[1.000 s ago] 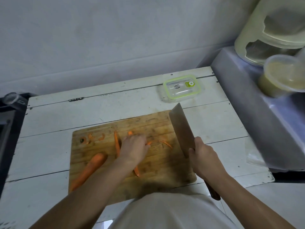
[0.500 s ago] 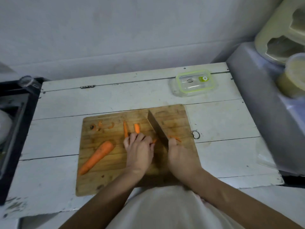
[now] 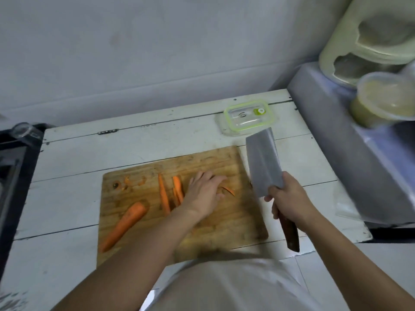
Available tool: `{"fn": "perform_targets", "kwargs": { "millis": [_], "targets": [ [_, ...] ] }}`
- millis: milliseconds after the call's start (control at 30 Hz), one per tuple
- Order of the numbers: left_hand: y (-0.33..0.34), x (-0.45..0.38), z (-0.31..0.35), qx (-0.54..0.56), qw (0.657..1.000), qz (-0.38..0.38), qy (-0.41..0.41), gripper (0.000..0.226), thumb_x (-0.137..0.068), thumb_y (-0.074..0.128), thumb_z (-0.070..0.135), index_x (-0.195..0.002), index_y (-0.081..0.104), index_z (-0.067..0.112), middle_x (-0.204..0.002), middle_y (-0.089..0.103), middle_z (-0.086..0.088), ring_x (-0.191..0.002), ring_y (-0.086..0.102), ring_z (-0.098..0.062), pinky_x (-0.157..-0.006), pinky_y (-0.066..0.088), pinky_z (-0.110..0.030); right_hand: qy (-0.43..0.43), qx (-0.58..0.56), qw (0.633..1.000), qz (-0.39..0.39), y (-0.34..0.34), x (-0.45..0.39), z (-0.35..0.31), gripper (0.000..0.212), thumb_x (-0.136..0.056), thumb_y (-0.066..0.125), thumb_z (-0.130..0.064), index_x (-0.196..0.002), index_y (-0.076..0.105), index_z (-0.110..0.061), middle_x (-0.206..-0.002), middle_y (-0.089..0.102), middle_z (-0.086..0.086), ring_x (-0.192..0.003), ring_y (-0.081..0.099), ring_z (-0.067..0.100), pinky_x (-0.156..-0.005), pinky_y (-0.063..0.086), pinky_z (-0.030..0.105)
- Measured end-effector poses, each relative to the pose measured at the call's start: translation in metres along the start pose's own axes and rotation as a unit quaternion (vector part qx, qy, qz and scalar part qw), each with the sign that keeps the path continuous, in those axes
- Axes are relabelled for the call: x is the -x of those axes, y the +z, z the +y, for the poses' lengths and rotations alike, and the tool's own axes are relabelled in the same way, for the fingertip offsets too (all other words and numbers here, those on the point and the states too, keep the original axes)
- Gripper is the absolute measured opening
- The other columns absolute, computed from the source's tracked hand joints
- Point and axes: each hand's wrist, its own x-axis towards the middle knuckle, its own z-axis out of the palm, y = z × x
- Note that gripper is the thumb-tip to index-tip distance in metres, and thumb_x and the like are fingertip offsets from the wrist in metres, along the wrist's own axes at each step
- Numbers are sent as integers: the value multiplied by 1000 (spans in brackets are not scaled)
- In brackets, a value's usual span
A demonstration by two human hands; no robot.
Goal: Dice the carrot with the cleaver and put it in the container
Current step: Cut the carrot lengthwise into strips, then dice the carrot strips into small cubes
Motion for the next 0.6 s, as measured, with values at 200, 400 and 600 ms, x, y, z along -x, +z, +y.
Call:
{"fn": "perform_targets", "kwargs": {
  "millis": [200, 400, 600],
  "targets": [
    [-8, -21, 2, -15, 1000, -17, 14, 8, -101, 57, 26, -103, 65, 25, -110, 62, 2, -113, 53, -23, -97, 37, -38, 2, -16, 1000, 13, -6, -2, 1, 20, -91, 43, -3, -101, 50, -19, -87, 68, 16, -46, 58, 27, -38, 42, 25],
    [-55, 46, -109, 81, 947, 240, -196, 8, -92, 69, 24, -97, 76, 26, -97, 73, 1, -93, 66, -20, -86, 52, -38, -7, 1, 999, -41, 30, -3, -5, 13, -95, 46, -9, -99, 49, -21, -85, 68, 19, -42, 54, 28, -37, 39, 25],
    [-71, 74, -187, -50, 927, 175, -327, 21, -90, 65, 24, -107, 77, 25, -108, 71, -7, -107, 59, -34, -92, 49, -47, -28, 31, 995, -91, 68, -1, -16, 15, -98, 47, -11, -109, 50, -20, -84, 68, 18, -41, 54, 27, -38, 41, 26]
  ]
}}
